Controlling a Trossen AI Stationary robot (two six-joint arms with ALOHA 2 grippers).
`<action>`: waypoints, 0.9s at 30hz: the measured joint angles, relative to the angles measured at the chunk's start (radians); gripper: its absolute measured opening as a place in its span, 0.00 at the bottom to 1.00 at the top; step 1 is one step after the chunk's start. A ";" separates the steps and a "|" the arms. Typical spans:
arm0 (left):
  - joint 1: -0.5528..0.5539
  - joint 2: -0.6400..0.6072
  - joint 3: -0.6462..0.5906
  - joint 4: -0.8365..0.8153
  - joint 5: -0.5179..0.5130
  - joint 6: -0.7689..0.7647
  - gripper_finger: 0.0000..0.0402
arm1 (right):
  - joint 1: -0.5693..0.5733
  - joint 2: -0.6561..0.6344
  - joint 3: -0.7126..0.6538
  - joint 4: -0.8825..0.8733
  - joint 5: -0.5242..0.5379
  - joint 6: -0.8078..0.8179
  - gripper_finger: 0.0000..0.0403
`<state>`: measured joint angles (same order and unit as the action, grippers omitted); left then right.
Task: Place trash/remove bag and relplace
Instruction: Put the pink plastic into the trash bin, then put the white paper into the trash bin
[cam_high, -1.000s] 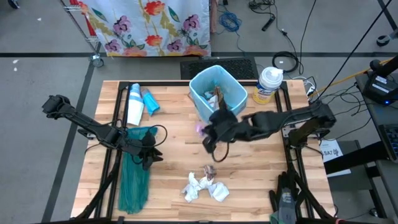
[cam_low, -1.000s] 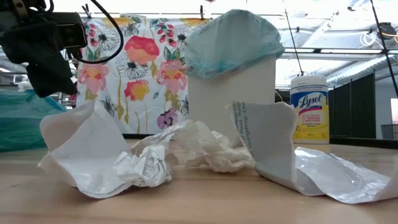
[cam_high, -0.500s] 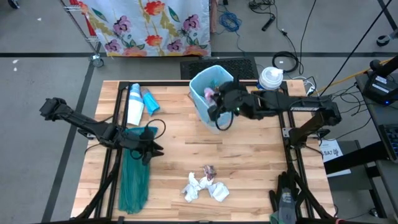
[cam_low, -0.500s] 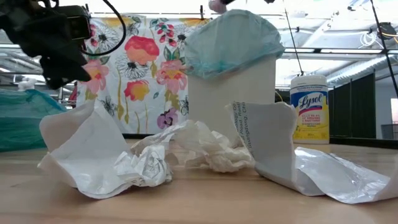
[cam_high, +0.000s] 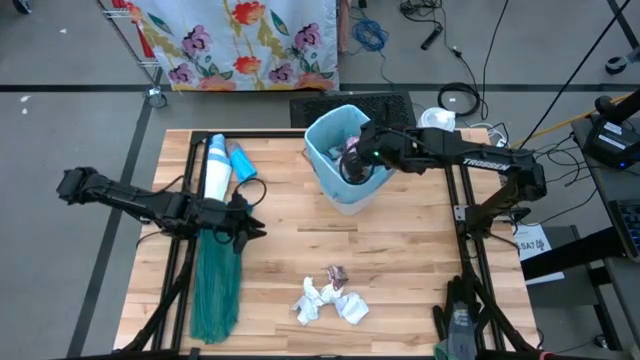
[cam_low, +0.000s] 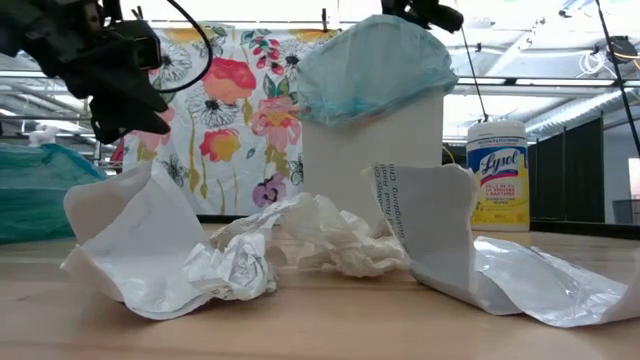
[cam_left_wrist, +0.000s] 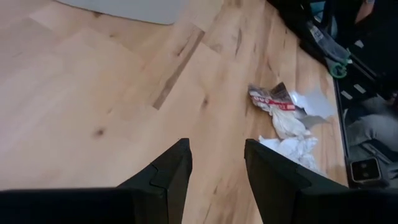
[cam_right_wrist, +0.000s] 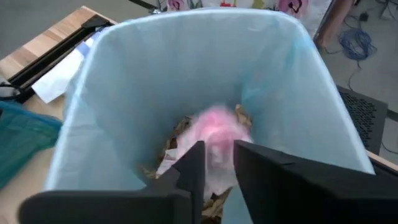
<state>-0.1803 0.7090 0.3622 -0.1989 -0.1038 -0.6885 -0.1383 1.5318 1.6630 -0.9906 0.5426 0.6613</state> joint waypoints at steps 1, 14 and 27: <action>0.006 0.000 0.000 0.000 0.000 0.010 0.38 | 0.000 0.000 0.000 -0.004 0.000 0.003 0.20; 0.030 0.000 0.000 0.004 0.036 0.016 0.38 | 0.008 -0.060 0.000 -0.006 -0.233 0.090 0.30; 0.013 0.000 0.000 0.002 0.082 -0.013 0.38 | 0.273 -0.076 0.000 -0.006 -0.257 0.320 0.30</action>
<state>-0.1673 0.7090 0.3622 -0.1971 -0.0216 -0.7018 0.1349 1.4556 1.6627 -0.9970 0.2859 0.9811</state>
